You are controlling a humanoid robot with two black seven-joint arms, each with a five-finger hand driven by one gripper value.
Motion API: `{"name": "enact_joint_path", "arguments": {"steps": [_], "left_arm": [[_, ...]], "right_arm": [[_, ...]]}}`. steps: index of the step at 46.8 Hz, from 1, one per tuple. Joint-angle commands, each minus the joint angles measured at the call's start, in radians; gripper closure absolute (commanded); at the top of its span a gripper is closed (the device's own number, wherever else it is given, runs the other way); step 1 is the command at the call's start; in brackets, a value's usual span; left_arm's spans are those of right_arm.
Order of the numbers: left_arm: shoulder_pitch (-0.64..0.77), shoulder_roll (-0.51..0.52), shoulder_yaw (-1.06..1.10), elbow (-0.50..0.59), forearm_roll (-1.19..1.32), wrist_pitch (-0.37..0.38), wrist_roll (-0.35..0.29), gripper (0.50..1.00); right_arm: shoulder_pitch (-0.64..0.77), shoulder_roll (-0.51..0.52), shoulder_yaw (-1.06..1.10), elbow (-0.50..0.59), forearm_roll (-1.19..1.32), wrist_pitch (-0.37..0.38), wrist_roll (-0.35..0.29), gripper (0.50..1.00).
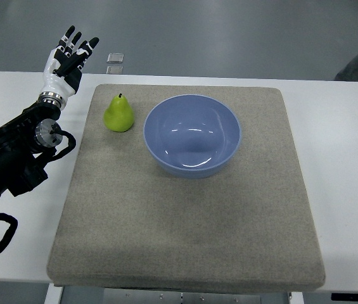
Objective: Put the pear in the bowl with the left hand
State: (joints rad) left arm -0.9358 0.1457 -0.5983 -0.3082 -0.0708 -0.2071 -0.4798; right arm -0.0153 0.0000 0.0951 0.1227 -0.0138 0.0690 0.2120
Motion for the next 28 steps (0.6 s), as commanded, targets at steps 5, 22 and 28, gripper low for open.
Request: {"name": "enact_joint_path", "arguments": {"steps": [5,22,28], "left_arm": [[0.0,0.002,0.014,0.003,0.003,0.017,0.0,0.506],[0.0,-0.002,0.0,-0.003,-0.014,0.04,0.001,0.506],[0.0,-0.005,0.0,-0.005,-0.012,0.041,0.001,0.506]], "right_arm": [[0.0,0.0,0.0,0.0,0.0,0.0,0.0,0.574],[0.0,0.0,0.0,0.0,0.0,0.0,0.0,0.574],[0.0,0.0,0.0,0.0,0.0,0.0,0.0,0.574]]}}
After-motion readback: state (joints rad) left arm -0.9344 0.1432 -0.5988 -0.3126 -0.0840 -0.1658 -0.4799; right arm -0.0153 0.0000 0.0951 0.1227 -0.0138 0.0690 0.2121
